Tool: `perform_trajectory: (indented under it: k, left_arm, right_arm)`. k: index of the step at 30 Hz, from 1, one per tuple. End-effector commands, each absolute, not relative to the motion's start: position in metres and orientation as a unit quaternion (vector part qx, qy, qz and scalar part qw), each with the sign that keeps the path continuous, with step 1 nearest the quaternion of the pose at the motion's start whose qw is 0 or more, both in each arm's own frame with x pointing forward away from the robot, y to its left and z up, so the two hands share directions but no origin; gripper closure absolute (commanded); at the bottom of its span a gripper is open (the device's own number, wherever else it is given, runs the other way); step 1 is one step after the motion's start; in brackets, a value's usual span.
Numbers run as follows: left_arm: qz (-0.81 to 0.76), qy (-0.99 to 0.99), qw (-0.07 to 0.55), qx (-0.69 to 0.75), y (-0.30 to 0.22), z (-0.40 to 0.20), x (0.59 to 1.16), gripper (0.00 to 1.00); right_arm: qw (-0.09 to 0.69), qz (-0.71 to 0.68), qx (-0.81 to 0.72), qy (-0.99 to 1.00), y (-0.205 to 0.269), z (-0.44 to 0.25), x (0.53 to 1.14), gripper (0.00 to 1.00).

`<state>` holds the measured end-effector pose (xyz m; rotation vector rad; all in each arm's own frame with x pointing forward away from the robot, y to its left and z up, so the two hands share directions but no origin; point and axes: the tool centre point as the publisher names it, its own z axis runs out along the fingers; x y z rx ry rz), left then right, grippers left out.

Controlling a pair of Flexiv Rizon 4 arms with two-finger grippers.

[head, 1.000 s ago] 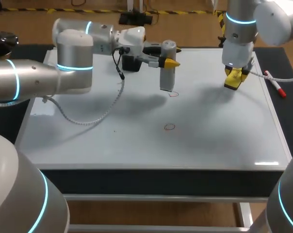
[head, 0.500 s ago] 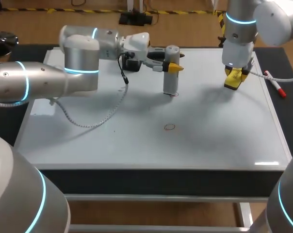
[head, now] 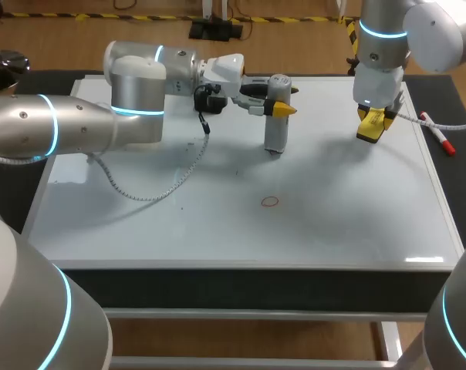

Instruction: Pick up the inspection probe, press it on each red-marked spot on the whiteboard one by one, put down the probe, pick up the eraser, and wipe off all the red marks.

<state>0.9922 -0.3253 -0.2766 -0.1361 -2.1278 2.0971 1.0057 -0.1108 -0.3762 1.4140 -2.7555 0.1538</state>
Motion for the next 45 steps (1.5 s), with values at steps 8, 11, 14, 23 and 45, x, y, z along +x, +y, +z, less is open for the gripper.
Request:
perform_trajectory:
  k: [8,11,14,23,45]
  left_arm:
    - [0.702,-0.706,0.080,-0.045,-0.330,-0.280,0.994,1.00]
    - [0.701,-0.707,0.079,-0.044,-0.328,-0.281,0.992,1.00]
    - [0.699,-0.709,0.080,-0.043,-0.327,-0.283,0.991,1.00]
    - [0.695,-0.713,0.080,-0.044,-0.326,-0.284,0.991,1.00]
    - [0.700,-0.710,0.064,-0.042,-0.308,-0.260,0.992,1.00]
  right_arm:
    - [0.021,0.051,0.457,-0.888,-0.111,-0.375,1.006,1.00]
    - [0.021,0.051,0.457,-0.888,-0.111,-0.375,1.006,1.00]
    - [0.021,0.051,0.457,-0.888,-0.111,-0.375,1.006,1.00]
    - [0.021,0.051,0.457,-0.888,-0.111,-0.375,1.006,1.00]
    - [0.021,0.051,0.457,-0.888,-0.111,-0.375,1.006,1.00]
